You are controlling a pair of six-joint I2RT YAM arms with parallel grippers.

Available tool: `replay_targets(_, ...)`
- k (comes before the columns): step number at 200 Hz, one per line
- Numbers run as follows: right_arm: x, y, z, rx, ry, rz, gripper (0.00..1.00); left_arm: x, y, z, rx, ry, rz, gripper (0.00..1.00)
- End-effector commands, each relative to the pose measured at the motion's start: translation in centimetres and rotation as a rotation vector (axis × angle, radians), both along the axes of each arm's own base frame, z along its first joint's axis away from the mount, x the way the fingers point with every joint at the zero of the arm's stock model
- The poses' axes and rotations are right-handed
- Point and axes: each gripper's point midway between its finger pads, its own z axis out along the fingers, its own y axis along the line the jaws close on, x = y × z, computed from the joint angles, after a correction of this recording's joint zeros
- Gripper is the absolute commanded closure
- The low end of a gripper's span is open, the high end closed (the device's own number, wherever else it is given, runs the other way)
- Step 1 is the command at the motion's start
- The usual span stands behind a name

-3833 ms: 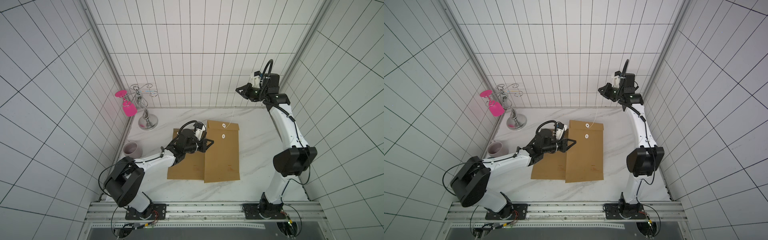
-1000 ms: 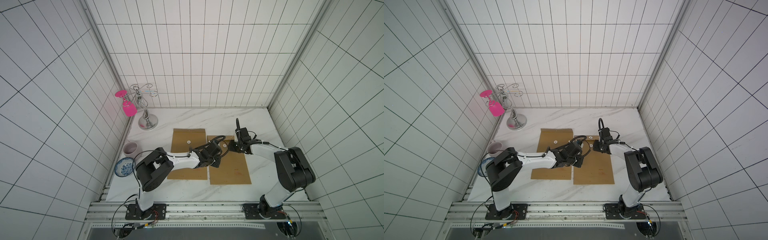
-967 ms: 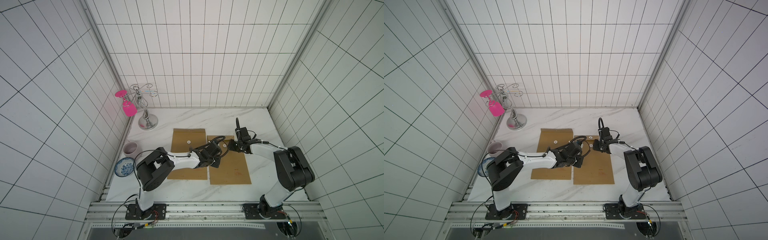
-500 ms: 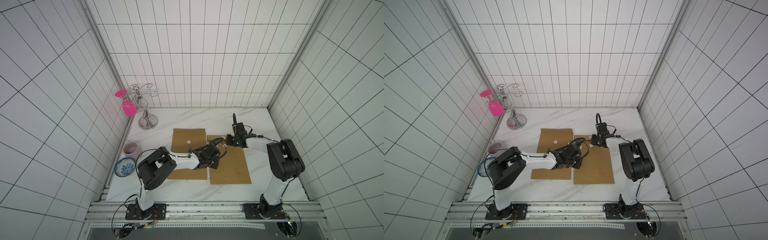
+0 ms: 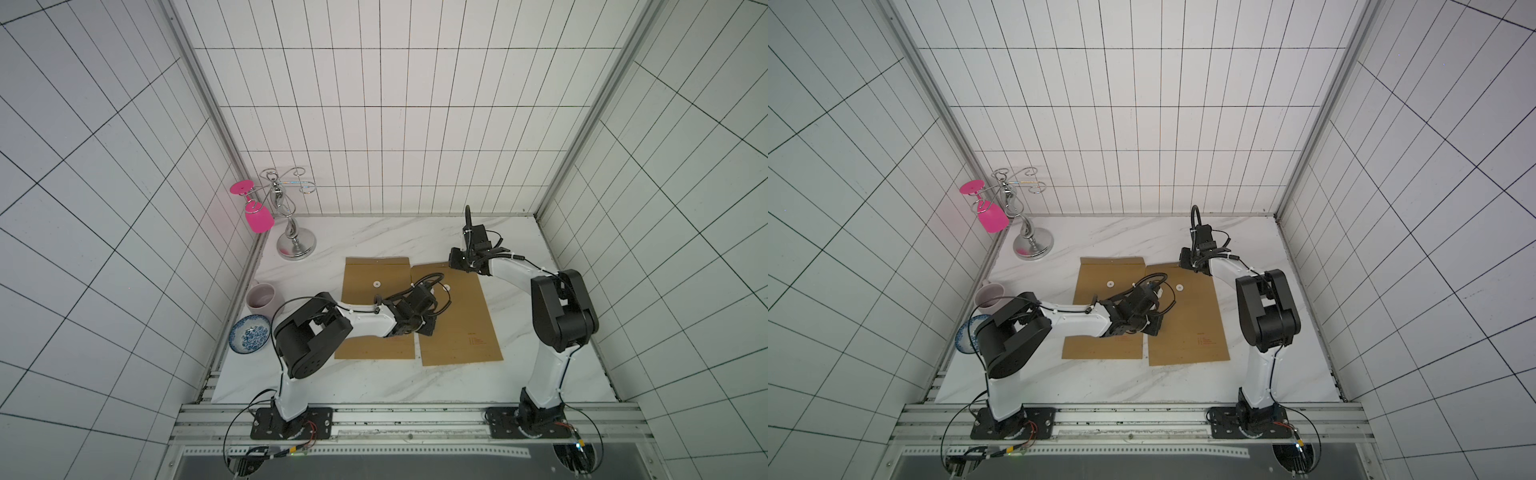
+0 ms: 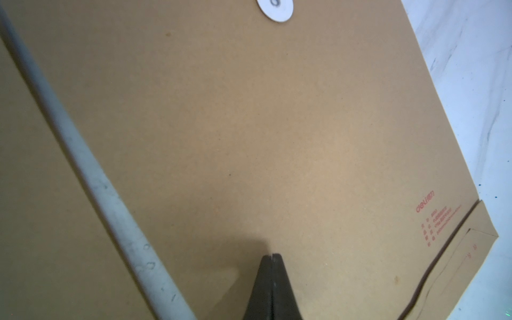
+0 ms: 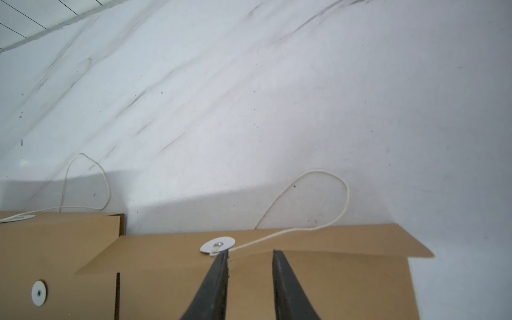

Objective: Open the file bag
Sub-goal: Place the file bag at the center of the board.

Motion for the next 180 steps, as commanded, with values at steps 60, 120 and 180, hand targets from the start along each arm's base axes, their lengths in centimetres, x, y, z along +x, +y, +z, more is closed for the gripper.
replay_targets(60, 1.5, -2.6, -5.6, -0.047, 0.19, -0.057, 0.71, 2.2, 1.2, 0.6, 0.034, -0.024, -0.007, 0.88)
replay_targets(120, -0.7, -2.9, -4.2, -0.028, 0.19, -0.062, 0.72, 13.4, -2.7, 7.0, -0.075, -0.118, 0.087, 0.88)
replay_targets(180, -0.9, -2.9, -3.7, 0.029, 0.205, -0.079, 0.72, 19.8, -4.1, 3.7, -0.041, -0.148, 0.116, 1.0)
